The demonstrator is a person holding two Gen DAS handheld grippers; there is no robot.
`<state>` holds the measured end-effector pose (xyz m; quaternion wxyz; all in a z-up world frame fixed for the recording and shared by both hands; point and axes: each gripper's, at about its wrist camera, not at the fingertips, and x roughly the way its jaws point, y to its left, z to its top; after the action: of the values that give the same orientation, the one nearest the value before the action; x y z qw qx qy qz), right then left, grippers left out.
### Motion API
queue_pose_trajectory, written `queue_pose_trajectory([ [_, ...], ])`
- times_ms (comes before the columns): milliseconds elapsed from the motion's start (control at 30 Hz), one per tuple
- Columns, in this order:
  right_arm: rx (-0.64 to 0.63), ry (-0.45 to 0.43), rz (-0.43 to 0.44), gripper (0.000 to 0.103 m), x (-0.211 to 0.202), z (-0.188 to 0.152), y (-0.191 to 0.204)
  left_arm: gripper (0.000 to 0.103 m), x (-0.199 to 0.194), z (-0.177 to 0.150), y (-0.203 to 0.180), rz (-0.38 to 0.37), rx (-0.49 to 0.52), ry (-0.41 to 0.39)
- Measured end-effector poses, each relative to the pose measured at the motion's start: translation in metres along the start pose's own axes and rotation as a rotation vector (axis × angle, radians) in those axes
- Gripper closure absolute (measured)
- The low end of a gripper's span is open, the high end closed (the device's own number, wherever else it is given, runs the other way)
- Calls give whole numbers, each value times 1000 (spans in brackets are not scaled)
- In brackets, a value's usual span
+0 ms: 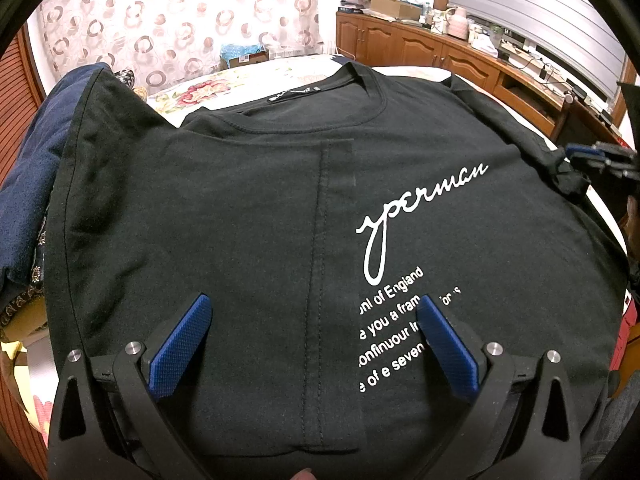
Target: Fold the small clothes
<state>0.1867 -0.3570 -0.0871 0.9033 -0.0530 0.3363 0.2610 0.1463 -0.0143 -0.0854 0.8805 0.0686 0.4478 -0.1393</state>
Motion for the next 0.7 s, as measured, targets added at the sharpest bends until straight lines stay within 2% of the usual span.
queue_pose_trajectory([
  [67,16,-23,-38,64,-9,9,-7,0,0,0,0,0,0,0],
  [233,35,-7,-150,64,-2,19,-31,0,0,0,1,0,0,0],
  [433,145,79,-153,64,41,27,-57,0,0,0,0,0,0,0],
  [467,153,69,-143,64,42,28,-58,0,0,0,0,-1,0,0],
  [500,159,69,-132,67,43,30,-58,0,0,0,0,-1,0,0],
  [533,160,70,-121,75,44,32,-56,0,0,0,0,-1,0,0],
  [567,157,74,-104,99,45,33,-56,0,0,0,1,0,0,0],
  [700,69,53,-56,101,44,44,-32,0,0,0,1,-1,0,0],
])
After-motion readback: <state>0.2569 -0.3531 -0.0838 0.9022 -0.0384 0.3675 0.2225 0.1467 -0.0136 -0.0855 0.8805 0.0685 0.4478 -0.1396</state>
